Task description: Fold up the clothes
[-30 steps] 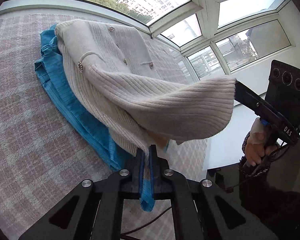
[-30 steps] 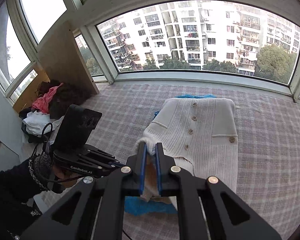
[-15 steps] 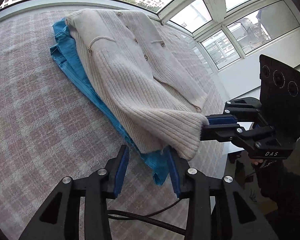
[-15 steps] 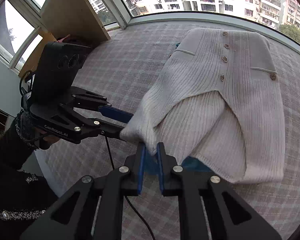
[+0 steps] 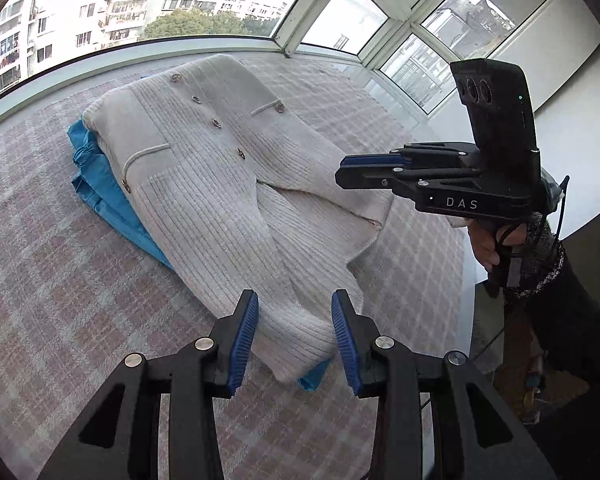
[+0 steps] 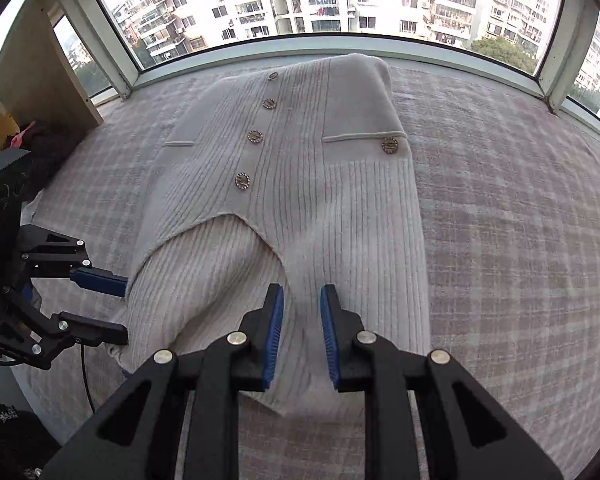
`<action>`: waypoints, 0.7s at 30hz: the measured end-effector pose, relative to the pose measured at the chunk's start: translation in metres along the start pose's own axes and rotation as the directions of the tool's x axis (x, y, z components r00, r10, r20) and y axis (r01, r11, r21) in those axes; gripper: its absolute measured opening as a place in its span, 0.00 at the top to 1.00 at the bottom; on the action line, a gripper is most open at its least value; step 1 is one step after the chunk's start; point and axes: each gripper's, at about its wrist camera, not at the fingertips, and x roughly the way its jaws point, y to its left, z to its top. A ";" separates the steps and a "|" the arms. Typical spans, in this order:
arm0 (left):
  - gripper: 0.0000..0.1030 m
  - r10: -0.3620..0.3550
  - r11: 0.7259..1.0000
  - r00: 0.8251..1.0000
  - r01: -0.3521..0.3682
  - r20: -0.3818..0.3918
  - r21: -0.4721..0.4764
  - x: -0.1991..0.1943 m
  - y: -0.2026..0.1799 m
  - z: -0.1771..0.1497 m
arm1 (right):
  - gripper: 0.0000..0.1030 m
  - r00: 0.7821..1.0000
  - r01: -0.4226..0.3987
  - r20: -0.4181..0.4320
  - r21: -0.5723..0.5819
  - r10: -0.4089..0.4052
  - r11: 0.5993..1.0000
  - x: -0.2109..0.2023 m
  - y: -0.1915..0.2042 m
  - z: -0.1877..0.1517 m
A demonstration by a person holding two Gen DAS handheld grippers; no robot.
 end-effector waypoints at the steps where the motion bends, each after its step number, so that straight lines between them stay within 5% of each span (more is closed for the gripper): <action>1: 0.66 0.022 1.000 0.998 -0.022 -0.055 -0.007 0.019 0.003 -0.002 | 0.81 0.999 -0.006 0.031 0.003 0.006 1.000 -0.006 -0.002 0.009; 2: 0.67 0.021 0.999 0.996 -0.023 -0.084 -0.023 0.024 0.006 -0.005 | 0.81 0.998 -0.012 0.063 0.005 0.011 1.000 -0.012 -0.004 0.018; 6: 0.67 -0.039 0.998 0.998 0.041 0.041 -0.043 -0.018 0.013 0.011 | 0.80 0.982 -0.036 0.187 0.013 0.033 0.999 -0.037 -0.013 0.055; 9: 0.65 0.070 0.996 0.990 -0.064 0.119 -0.057 -0.027 0.033 0.049 | 0.78 0.966 -0.042 0.256 0.021 0.035 0.999 -0.040 -0.019 0.091; 14: 0.65 0.227 0.973 0.958 -0.215 0.176 -0.088 -0.018 0.068 0.102 | 0.78 0.975 -0.040 0.221 0.089 0.019 0.995 0.011 -0.037 0.144; 21: 0.60 0.209 0.972 0.967 -0.189 0.144 -0.137 0.029 0.106 0.120 | 0.78 0.983 -0.029 0.183 0.175 -0.004 0.984 0.054 -0.074 0.152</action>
